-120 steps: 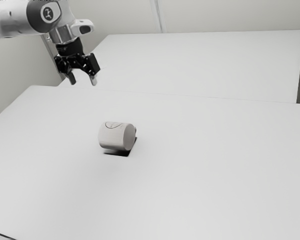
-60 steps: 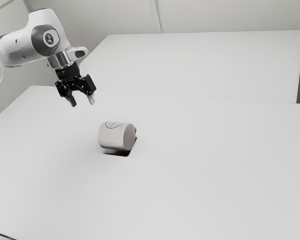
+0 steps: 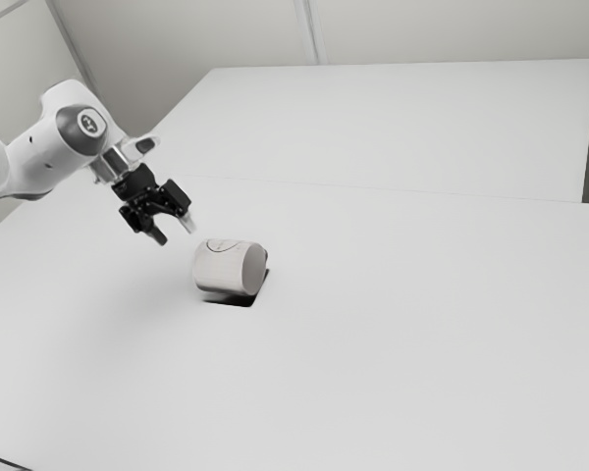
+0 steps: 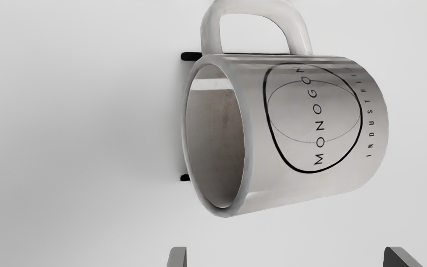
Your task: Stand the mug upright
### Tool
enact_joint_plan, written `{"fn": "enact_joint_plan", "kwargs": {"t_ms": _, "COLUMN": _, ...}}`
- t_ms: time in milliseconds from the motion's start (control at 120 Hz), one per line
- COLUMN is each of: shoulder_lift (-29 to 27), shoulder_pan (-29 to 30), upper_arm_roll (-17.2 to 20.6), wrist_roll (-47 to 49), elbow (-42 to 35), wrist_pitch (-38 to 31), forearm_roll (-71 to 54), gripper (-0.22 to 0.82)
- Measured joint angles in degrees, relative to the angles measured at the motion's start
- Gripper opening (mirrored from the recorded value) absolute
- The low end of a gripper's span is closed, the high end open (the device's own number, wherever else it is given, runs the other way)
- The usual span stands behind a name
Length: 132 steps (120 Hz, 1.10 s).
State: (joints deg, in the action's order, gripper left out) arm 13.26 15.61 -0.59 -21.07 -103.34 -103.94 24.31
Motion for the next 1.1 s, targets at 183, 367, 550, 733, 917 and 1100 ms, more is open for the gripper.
{"fn": "enact_joint_plan", "kwargs": {"t_ms": 183, "shoulder_lift": 1.7, "shoulder_pan": 0.8, "upper_arm_roll": 0.0, "wrist_roll": -5.0, "elbow": -1.7, "wrist_pitch": -3.7, "forearm_roll": 6.5, "gripper": 0.58}}
{"fn": "enact_joint_plan", "kwargs": {"t_ms": 367, "shoulder_lift": 3.6, "shoulder_pan": 1.2, "upper_arm_roll": 0.0, "wrist_roll": -10.6, "elbow": -3.8, "wrist_pitch": -7.2, "forearm_roll": 13.5, "gripper": 0.58}}
{"fn": "enact_joint_plan", "kwargs": {"t_ms": 550, "shoulder_lift": 3.8, "shoulder_pan": 1.5, "upper_arm_roll": 0.0, "wrist_roll": -15.9, "elbow": -6.3, "wrist_pitch": -9.3, "forearm_roll": 20.4, "gripper": 0.58}}
{"fn": "enact_joint_plan", "kwargs": {"t_ms": 733, "shoulder_lift": 3.8, "shoulder_pan": 1.6, "upper_arm_roll": 0.0, "wrist_roll": -20.8, "elbow": -9.3, "wrist_pitch": -9.9, "forearm_roll": 27.5, "gripper": 0.58}}
{"fn": "enact_joint_plan", "kwargs": {"t_ms": 917, "shoulder_lift": 3.8, "shoulder_pan": 1.6, "upper_arm_roll": 0.0, "wrist_roll": -25.5, "elbow": -10.5, "wrist_pitch": -9.9, "forearm_roll": 33.1, "gripper": 0.58}}
{"fn": "enact_joint_plan", "kwargs": {"t_ms": 1100, "shoulder_lift": 3.8, "shoulder_pan": 1.6, "upper_arm_roll": 0.0, "wrist_roll": -29.7, "elbow": -12.1, "wrist_pitch": -9.6, "forearm_roll": 38.1, "gripper": 0.52}}
